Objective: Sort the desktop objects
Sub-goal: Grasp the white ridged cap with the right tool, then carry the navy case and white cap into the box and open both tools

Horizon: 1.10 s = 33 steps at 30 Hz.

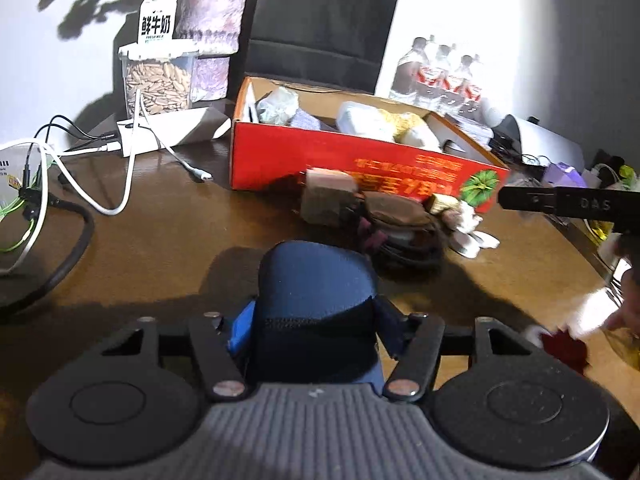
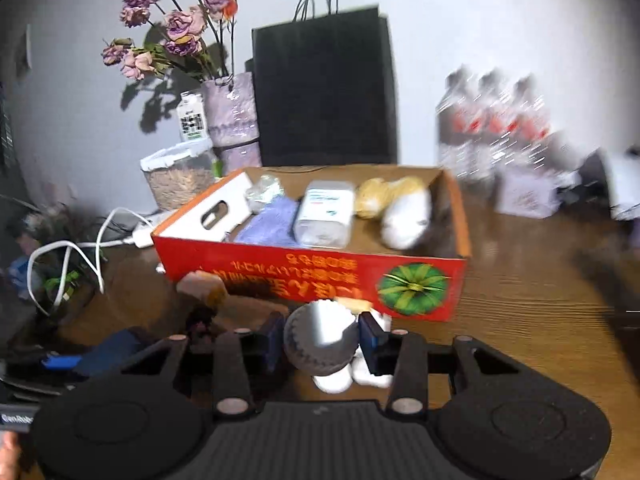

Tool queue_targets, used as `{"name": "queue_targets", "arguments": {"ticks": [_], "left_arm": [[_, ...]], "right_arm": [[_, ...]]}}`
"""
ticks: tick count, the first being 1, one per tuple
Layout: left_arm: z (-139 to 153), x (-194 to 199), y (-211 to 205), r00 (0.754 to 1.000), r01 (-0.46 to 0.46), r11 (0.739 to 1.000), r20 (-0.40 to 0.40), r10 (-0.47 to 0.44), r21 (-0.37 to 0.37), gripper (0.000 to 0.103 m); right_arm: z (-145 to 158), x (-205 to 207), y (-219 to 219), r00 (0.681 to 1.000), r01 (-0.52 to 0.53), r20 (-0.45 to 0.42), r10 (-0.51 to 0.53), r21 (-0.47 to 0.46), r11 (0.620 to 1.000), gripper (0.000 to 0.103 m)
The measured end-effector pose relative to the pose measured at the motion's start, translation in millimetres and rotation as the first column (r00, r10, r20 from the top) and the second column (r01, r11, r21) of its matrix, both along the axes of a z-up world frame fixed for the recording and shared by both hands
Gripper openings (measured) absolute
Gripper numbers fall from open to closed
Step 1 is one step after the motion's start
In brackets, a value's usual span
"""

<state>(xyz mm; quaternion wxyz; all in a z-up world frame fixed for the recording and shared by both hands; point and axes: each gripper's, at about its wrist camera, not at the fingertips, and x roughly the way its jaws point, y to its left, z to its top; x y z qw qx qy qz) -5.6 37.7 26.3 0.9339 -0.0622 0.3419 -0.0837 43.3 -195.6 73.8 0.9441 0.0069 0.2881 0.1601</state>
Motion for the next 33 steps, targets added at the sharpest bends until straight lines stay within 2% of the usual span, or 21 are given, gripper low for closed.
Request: {"name": "queue_targets", "arguments": {"ticks": [4, 8, 10, 15, 19, 23, 28, 29, 30, 31, 33], "left_arm": [[2, -26, -10, 1.000, 0.025, 1.000, 0.004, -0.025, 0.015, 0.062], [-3, -44, -16, 1.000, 0.024, 0.999, -0.017, -0.023, 0.043, 0.062], [-6, -51, -17, 0.999, 0.026, 0.999, -0.022, -0.025, 0.044, 0.062], [-6, -58, -22, 1.000, 0.014, 0.998, -0.013, -0.013, 0.059, 0.062], [-6, -63, -28, 0.999, 0.028, 0.998, -0.020, -0.027, 0.056, 0.063], [-7, -64, -35, 0.999, 0.048, 0.995, -0.026, -0.045, 0.087, 0.072], [-10, -62, -39, 0.996, 0.076, 0.993, -0.051, -0.072, 0.085, 0.087], [-11, -62, -36, 0.995, 0.082, 0.994, -0.058, -0.078, 0.070, 0.091], [-13, -63, -34, 0.994, 0.086, 0.995, -0.068, -0.082, 0.058, 0.093], [-13, -65, -32, 0.994, 0.088, 0.994, -0.065, -0.084, 0.058, 0.093], [-15, -68, -32, 0.995, 0.087, 0.993, -0.061, -0.082, 0.083, 0.094]], "right_arm": [[-5, -55, 21, 0.994, -0.109, -0.024, 0.110, 0.057, 0.992, 0.039], [-37, -79, 44, 0.981, -0.159, -0.111, 0.160, 0.021, 0.987, 0.039], [-48, -84, 49, 0.982, -0.140, -0.132, 0.136, -0.024, 0.990, 0.039], [-58, -83, 47, 0.992, -0.070, -0.110, 0.055, -0.146, 0.987, 0.039], [-60, -79, 29, 0.997, 0.026, -0.073, -0.040, -0.185, 0.982, 0.040], [-55, -89, 26, 0.997, -0.043, -0.069, 0.033, -0.139, 0.989, 0.040], [-62, -97, 38, 0.994, -0.077, -0.087, 0.063, -0.158, 0.985, 0.040], [-62, -100, 38, 0.994, -0.078, -0.086, 0.065, -0.157, 0.985, 0.042], [-62, -103, 38, 0.994, -0.079, -0.083, 0.066, -0.159, 0.984, 0.050], [-63, -106, 39, 0.994, -0.080, -0.083, 0.068, -0.158, 0.984, 0.054], [-64, -110, 38, 0.994, -0.083, -0.084, 0.071, -0.146, 0.986, 0.056]]}}
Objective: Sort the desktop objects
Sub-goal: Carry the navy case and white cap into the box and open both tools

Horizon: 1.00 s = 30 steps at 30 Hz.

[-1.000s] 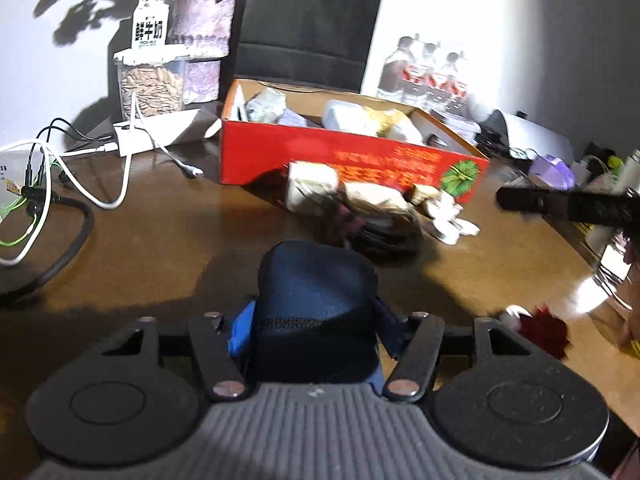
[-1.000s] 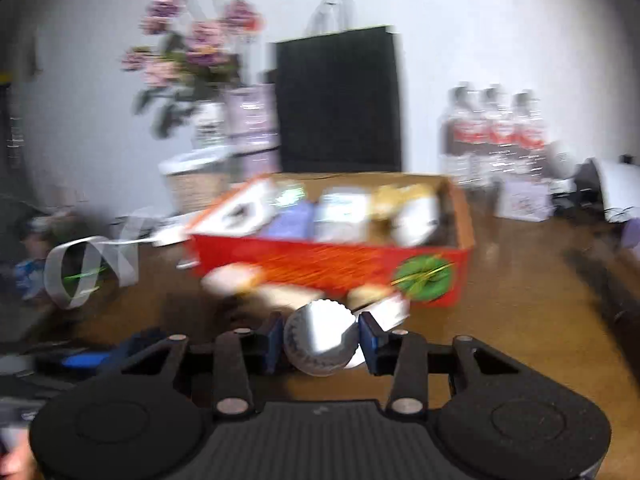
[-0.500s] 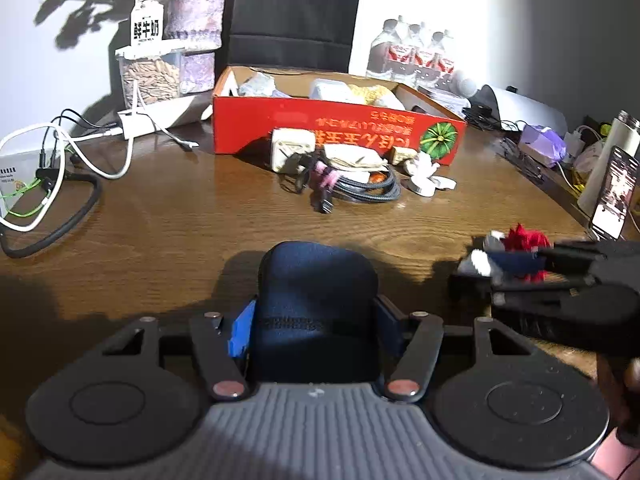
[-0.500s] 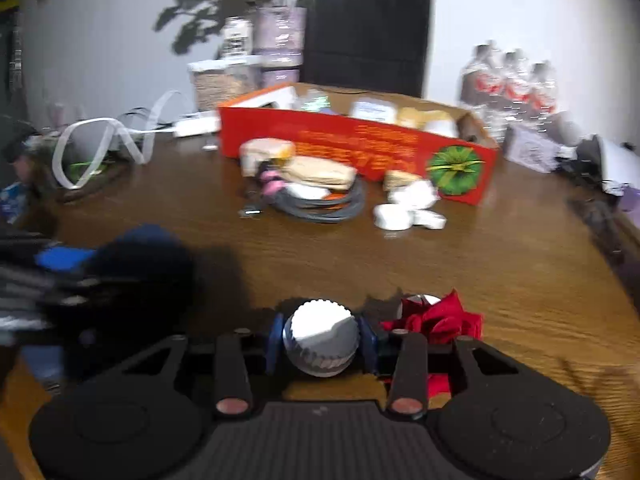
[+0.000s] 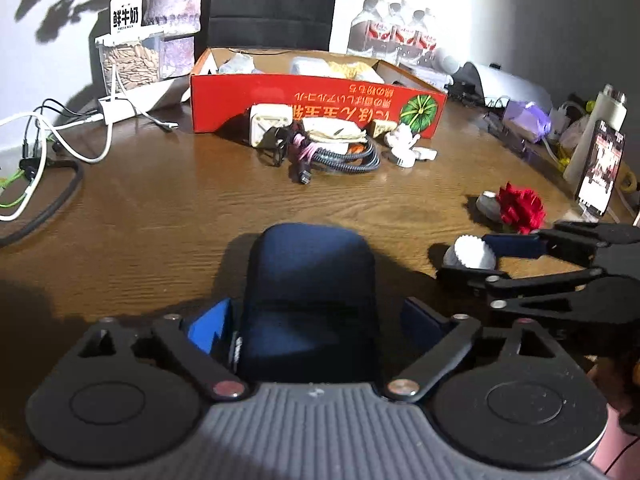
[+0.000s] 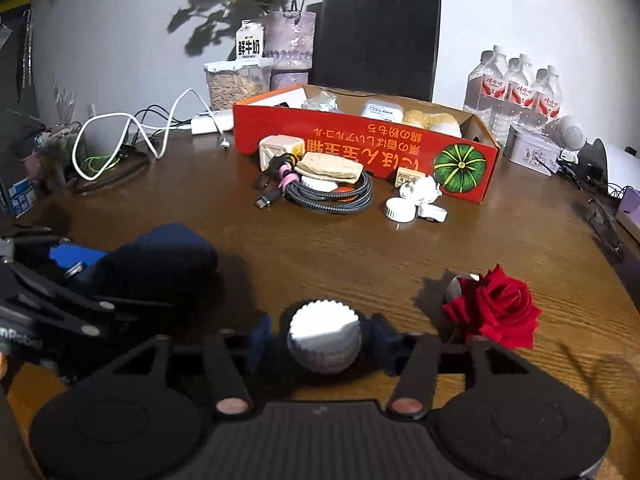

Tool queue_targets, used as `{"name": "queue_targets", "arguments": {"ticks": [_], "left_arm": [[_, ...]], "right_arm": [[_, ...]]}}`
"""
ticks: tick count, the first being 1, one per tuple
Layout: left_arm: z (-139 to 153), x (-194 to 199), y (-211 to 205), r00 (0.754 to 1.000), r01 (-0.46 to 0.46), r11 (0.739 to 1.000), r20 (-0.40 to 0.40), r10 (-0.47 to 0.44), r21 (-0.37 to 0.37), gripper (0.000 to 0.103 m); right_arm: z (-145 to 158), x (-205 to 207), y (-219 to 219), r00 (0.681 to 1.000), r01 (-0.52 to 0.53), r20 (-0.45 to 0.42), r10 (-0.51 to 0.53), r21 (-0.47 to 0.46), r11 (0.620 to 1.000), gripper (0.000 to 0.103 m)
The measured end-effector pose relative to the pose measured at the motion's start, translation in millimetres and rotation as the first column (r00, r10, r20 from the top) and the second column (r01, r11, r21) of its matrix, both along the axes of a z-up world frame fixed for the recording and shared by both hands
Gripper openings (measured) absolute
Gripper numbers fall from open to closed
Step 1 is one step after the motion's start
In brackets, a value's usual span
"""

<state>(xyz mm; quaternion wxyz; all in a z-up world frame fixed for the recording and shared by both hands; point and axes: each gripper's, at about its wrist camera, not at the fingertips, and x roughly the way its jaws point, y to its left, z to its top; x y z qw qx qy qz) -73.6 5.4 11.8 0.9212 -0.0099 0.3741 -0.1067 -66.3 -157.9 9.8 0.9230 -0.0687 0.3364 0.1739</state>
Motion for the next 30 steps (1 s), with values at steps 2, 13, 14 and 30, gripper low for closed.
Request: {"name": "queue_targets", "arguments": {"ticks": [2, 13, 14, 30], "left_arm": [[-1, -3, 0, 1.000, -0.010, 1.000, 0.024, 0.009, 0.009, 0.075], [62, 47, 18, 0.981, -0.020, 0.998, 0.193, 0.031, -0.061, 0.063], [77, 65, 20, 0.973, -0.021, 0.998, 0.227, 0.036, -0.067, 0.063], [50, 346, 12, 0.990, -0.133, 0.990, -0.030, 0.135, 0.044, 0.064]], "right_arm": [[-1, 1, -1, 1.000, 0.003, -0.006, -0.003, 0.019, 1.000, 0.051], [62, 64, -9, 0.997, 0.009, 0.076, -0.021, 0.160, 0.987, 0.039], [78, 83, -8, 0.994, 0.015, 0.102, -0.032, 0.155, 0.988, 0.039], [60, 387, 0, 0.951, 0.257, -0.187, -0.245, 0.045, 0.965, 0.039]]}}
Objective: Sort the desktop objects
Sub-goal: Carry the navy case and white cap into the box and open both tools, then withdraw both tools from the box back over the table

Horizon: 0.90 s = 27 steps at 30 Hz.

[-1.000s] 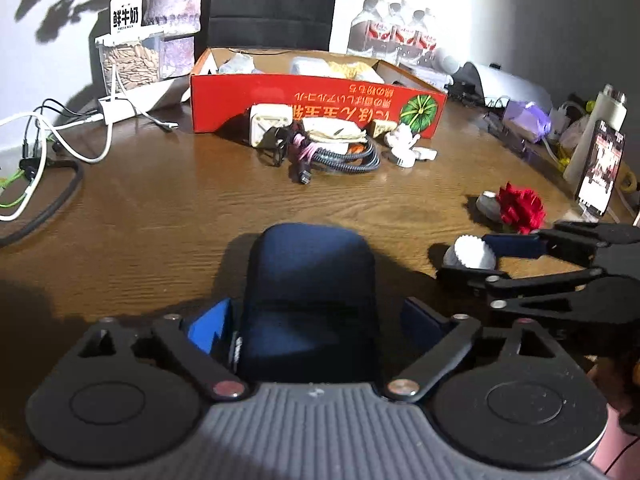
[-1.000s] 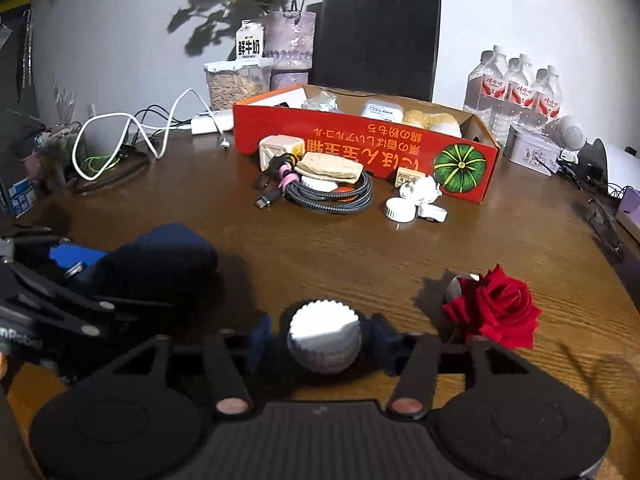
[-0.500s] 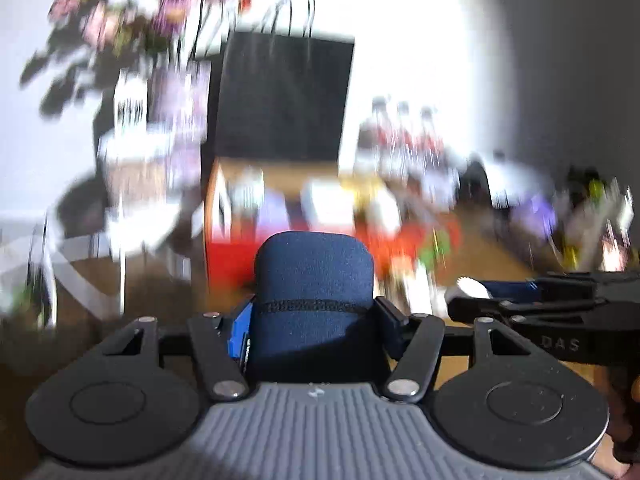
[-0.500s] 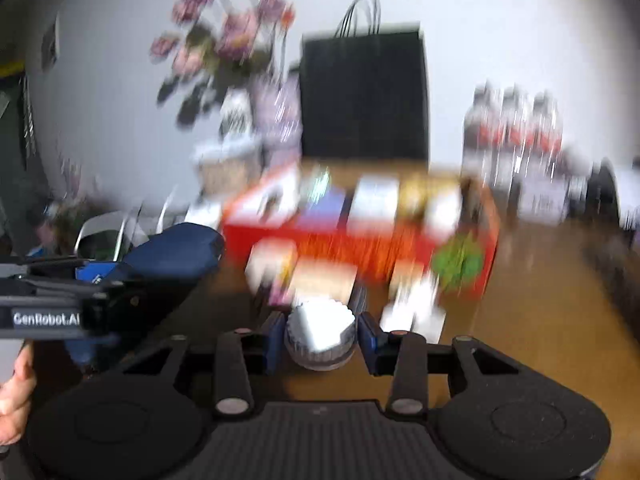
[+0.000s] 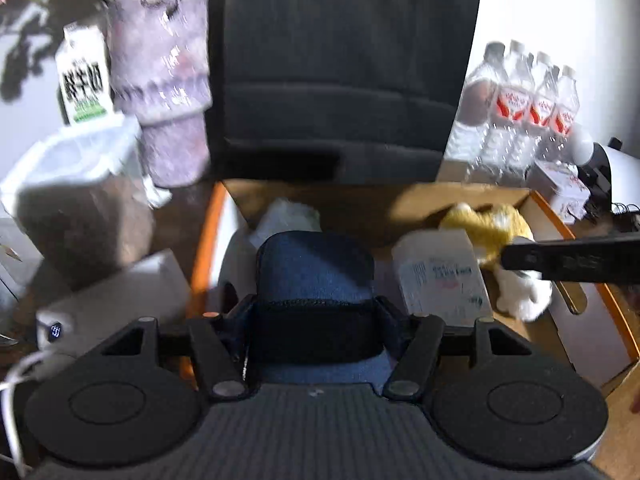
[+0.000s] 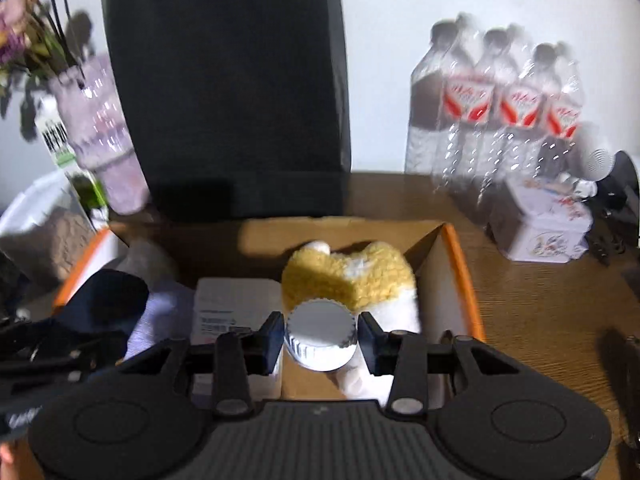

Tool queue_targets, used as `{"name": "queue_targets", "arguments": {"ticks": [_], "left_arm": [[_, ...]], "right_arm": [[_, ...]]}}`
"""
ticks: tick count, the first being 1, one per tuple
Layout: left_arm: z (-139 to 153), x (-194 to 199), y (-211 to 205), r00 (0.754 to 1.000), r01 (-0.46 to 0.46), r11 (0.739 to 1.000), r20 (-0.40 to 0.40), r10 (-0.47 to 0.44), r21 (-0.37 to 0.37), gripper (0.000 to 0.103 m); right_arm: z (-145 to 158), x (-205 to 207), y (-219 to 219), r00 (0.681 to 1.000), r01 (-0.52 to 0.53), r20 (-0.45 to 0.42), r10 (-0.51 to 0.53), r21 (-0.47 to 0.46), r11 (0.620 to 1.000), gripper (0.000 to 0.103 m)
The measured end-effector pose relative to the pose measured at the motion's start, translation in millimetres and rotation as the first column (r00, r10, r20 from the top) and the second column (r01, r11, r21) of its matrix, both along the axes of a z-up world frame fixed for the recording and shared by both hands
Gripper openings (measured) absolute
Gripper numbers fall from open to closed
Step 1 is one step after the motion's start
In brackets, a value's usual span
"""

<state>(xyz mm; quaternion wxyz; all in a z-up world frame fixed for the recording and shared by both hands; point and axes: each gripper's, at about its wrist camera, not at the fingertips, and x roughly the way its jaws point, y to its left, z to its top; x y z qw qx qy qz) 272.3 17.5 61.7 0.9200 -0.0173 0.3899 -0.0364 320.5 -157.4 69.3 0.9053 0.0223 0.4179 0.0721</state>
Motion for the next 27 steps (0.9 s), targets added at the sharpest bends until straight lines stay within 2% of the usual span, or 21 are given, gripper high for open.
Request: {"name": "queue_targets", "arguments": {"ticks": [2, 3, 6, 9, 14, 17, 21, 22, 25, 27], "left_arm": [[-8, 4, 1, 0.999, -0.002, 1.000, -0.042, 0.001, -0.013, 0.066], [-9, 5, 1, 0.998, -0.013, 1.000, -0.054, 0.012, -0.020, 0.066], [2, 4, 5, 1.000, -0.011, 1.000, -0.007, 0.010, -0.017, 0.066], [26, 0, 8, 1.000, 0.010, 0.999, 0.027, -0.009, -0.035, 0.068], [53, -8, 1, 0.998, 0.010, 1.000, 0.069, -0.011, 0.016, 0.081], [60, -24, -2, 0.997, 0.009, 1.000, 0.078, -0.010, 0.015, 0.091], [59, -66, 3, 0.996, -0.025, 1.000, 0.091, 0.024, 0.005, 0.101], [56, -82, 5, 0.994, -0.021, 1.000, 0.106, 0.022, -0.007, 0.103], [43, -138, 11, 0.990, -0.025, 0.999, 0.139, 0.032, -0.046, 0.103], [31, -175, 15, 0.986, -0.039, 0.997, 0.157, 0.049, -0.066, 0.103]], "right_arm": [[-7, 5, -1, 1.000, 0.022, -0.017, -0.021, 0.016, 1.000, 0.041], [-11, 9, -4, 0.999, 0.039, -0.030, -0.038, 0.032, 0.999, 0.046], [-12, 11, -6, 0.999, 0.027, -0.029, -0.024, 0.089, 0.996, 0.058], [-3, 5, -8, 0.999, 0.036, -0.010, -0.035, 0.075, 0.997, 0.059], [22, -16, -11, 0.999, 0.039, 0.025, -0.041, 0.045, 0.998, 0.068], [35, -39, -15, 0.998, 0.042, 0.037, -0.044, 0.050, 0.998, 0.069], [44, -101, -21, 0.997, 0.006, 0.075, -0.016, 0.126, 0.992, 0.081], [43, -122, -21, 0.996, -0.004, 0.091, -0.009, 0.144, 0.990, 0.081], [36, -187, -22, 0.990, -0.019, 0.139, -0.004, 0.160, 0.987, 0.083], [24, -230, -24, 0.983, -0.052, 0.182, 0.023, 0.155, 0.987, 0.088]]}}
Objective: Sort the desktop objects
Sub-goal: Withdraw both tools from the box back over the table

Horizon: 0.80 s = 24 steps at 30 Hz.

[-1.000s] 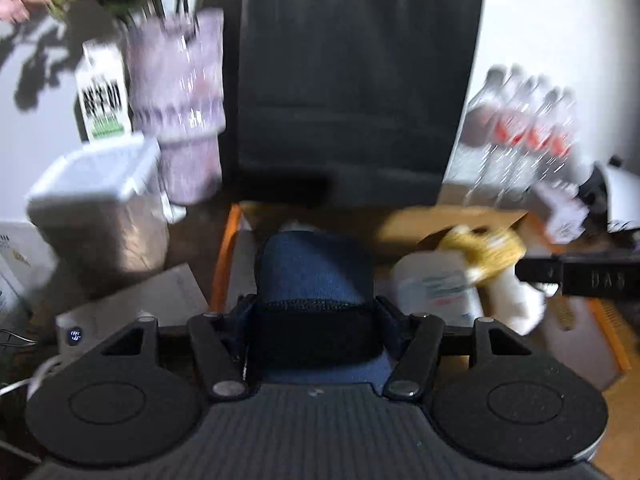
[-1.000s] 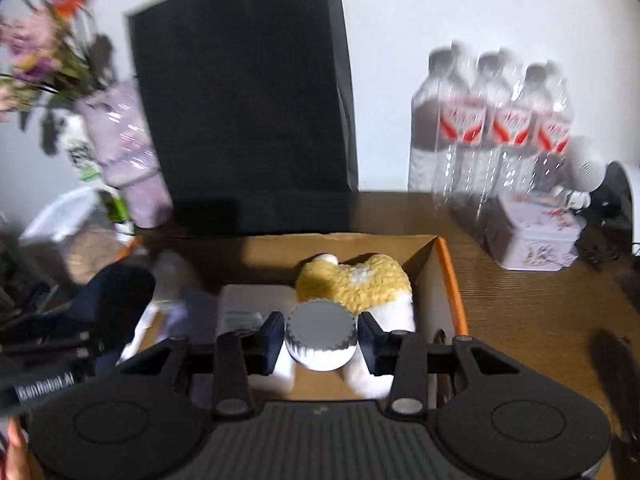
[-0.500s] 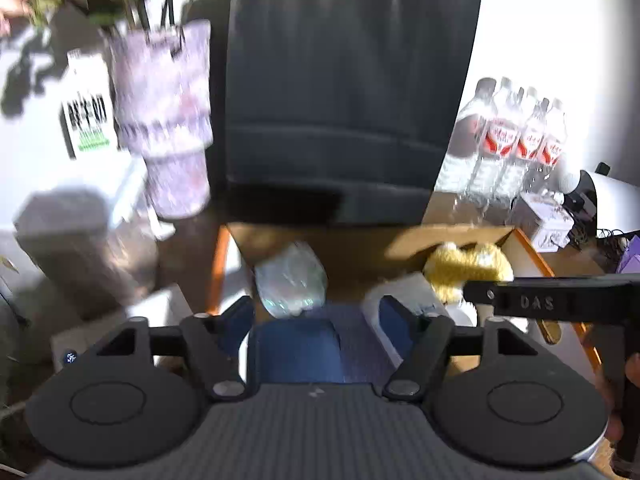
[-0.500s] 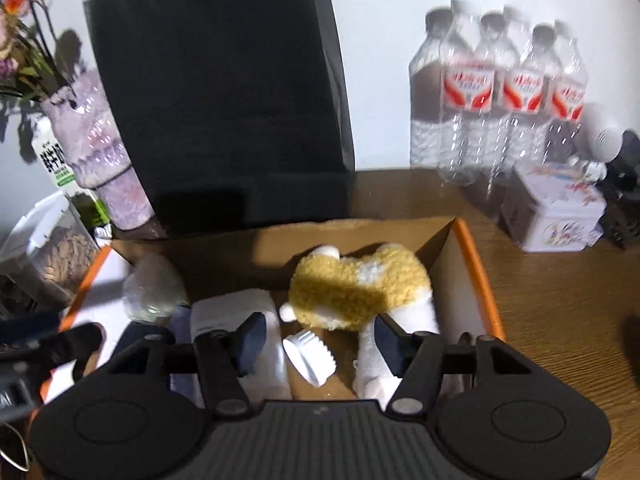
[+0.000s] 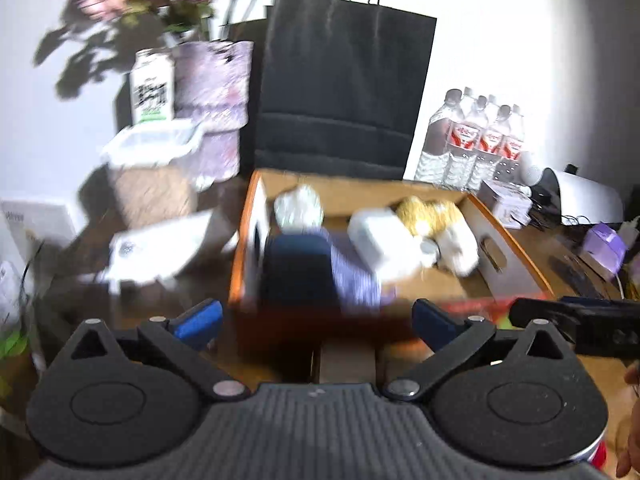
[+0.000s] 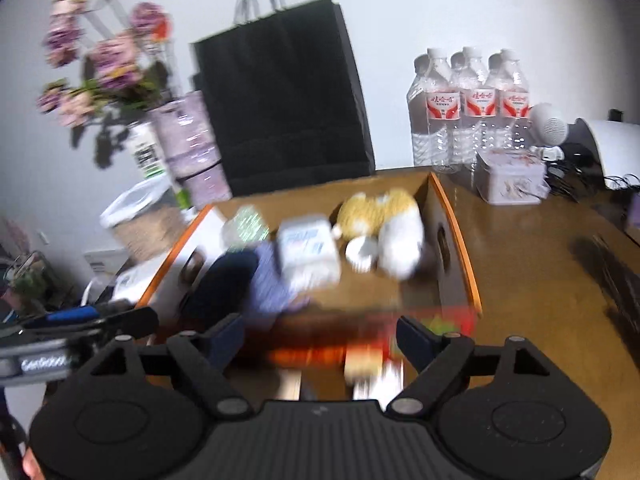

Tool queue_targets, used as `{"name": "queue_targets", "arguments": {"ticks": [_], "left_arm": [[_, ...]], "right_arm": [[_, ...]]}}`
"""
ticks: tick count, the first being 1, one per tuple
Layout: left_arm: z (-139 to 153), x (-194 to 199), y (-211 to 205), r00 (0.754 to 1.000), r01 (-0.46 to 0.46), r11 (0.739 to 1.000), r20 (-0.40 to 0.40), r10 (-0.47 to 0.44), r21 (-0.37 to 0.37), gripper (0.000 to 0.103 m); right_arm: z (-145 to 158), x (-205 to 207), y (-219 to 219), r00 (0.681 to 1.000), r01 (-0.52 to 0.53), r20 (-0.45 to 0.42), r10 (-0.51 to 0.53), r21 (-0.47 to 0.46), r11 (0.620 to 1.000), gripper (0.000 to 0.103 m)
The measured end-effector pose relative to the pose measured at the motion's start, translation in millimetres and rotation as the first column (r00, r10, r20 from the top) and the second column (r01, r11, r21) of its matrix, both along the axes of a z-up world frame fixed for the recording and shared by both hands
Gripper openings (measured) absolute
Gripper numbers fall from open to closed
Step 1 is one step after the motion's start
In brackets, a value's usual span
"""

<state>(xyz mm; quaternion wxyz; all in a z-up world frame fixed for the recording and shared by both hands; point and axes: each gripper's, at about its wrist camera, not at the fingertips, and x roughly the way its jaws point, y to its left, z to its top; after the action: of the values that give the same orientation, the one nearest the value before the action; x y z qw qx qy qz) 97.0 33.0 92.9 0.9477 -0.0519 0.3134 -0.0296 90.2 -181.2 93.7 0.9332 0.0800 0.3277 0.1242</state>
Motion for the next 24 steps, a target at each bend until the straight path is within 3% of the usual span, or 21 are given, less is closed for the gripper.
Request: {"name": "queue_targets", "arguments": {"ticks": [4, 8, 12, 14, 18, 24], "left_arm": [[-28, -65, 4, 1.000, -0.019, 1.000, -0.006, 0.019, -0.012, 0.103], [-48, -114, 0, 0.997, -0.072, 0.996, 0.006, 0.072, 0.048, 0.103], [-59, -148, -3, 0.996, -0.078, 0.997, 0.036, 0.077, 0.020, 0.103], [-66, -157, -6, 0.999, -0.036, 0.999, 0.036, 0.035, 0.014, 0.103], [-80, -159, -15, 0.999, -0.031, 0.995, 0.014, 0.030, 0.094, 0.103], [-87, -150, -11, 0.999, -0.009, 0.999, -0.044, 0.011, 0.046, 0.103]], "right_arm": [[-31, -65, 2, 0.997, -0.070, 0.030, 0.071, -0.045, 0.997, 0.089], [-53, -103, 6, 0.998, -0.053, 0.036, 0.057, -0.107, 0.993, 0.089], [-69, -131, 8, 0.996, -0.082, 0.025, 0.085, -0.112, 0.990, 0.089], [-74, -142, 6, 0.996, -0.087, 0.026, 0.089, -0.078, 0.993, 0.089], [-74, -157, 6, 0.990, -0.079, 0.109, 0.089, -0.092, 0.993, 0.090], [-78, -154, -2, 0.993, -0.054, 0.105, 0.058, -0.042, 0.998, 0.091]]}}
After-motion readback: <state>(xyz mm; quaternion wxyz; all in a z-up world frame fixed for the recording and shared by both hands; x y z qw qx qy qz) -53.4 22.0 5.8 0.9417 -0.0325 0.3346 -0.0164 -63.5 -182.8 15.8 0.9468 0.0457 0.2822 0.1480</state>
